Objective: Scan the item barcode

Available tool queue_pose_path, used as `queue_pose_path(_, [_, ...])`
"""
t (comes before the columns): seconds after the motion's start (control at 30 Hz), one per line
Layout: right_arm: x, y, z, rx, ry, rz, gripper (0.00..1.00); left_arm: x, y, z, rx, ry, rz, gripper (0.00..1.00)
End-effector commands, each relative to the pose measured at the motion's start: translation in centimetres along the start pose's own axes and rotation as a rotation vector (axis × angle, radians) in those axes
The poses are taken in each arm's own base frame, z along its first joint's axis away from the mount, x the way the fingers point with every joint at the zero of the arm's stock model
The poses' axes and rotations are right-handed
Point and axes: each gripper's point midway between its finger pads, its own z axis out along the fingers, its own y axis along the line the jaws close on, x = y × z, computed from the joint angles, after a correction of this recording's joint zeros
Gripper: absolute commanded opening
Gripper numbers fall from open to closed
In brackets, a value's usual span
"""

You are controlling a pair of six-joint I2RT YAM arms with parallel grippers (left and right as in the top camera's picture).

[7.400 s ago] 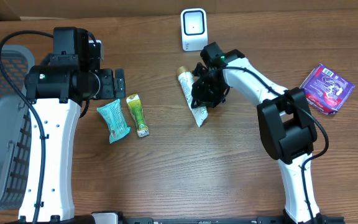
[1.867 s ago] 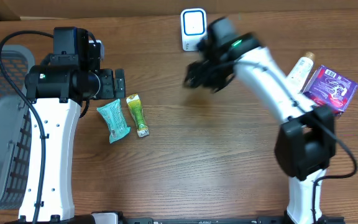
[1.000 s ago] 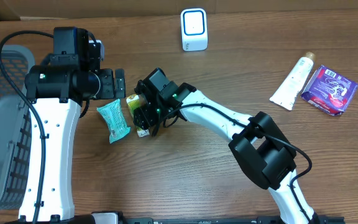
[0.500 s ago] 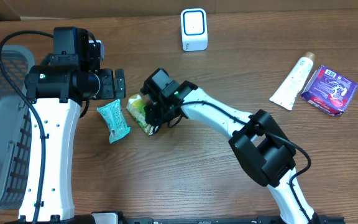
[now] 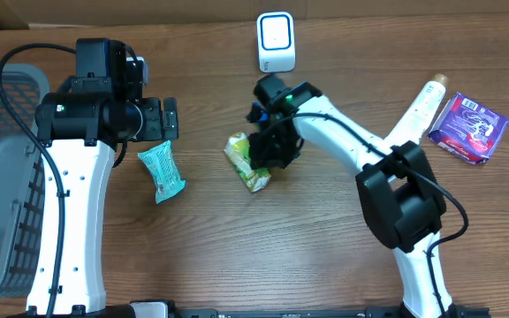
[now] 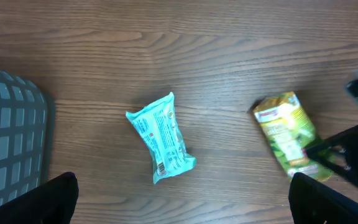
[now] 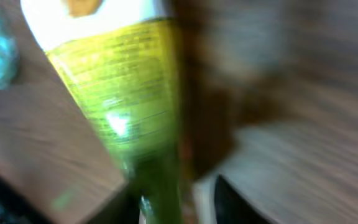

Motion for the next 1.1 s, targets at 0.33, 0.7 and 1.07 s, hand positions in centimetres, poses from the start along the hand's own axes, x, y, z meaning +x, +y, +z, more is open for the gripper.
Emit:
queue_pose_path(0.33, [-3.9,-4.0,-6.8,0.366,-0.169,-0.161,0.58,-0.3,-0.1,-0.1,0.008,-0.007,0.002,0.99])
queue_pose_path(0.7, [-2.1,1.1,-2.5,0.485,-0.117,-0.436,0.85,-0.3,-0.1,-0.1,0.008,-0.007,0.002,1.00])
queue_pose_path(1.07, [-4.4,-1.7,-0.6,0.450,-0.139,-0.390,0.94,-0.3,-0.1,-0.1,0.008,-0.007,0.002,1.00])
